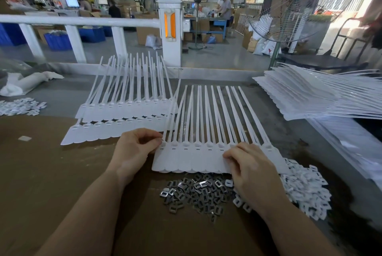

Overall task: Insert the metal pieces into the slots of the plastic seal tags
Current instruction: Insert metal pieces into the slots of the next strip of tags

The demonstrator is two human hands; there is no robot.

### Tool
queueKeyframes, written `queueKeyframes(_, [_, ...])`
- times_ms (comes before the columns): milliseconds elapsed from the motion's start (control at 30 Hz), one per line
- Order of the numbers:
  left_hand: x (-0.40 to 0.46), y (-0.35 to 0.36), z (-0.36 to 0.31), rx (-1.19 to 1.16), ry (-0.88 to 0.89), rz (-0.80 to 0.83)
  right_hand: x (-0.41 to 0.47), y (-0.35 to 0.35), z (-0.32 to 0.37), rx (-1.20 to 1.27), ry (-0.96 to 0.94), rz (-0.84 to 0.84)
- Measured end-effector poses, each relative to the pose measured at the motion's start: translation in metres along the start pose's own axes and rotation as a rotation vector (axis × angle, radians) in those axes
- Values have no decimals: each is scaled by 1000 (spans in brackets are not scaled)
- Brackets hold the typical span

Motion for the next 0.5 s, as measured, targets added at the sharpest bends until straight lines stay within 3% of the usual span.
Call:
queueKeyframes(300, [1, 1, 0, 141, 72, -38, 1, 2, 0, -1, 13, 17])
queueKeyframes(500, [2, 0, 2, 79, 44, -23, 0, 2, -1, 3, 12, 23])
Point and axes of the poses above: each hand's wrist, its own x-axis towards the middle knuckle, its own y-axis out of the palm, z = x × y, the point moved 4 cm from there along x, towards the middle knuckle, and after that the axes turned 7 degrees about z, right-handed, at the moved point
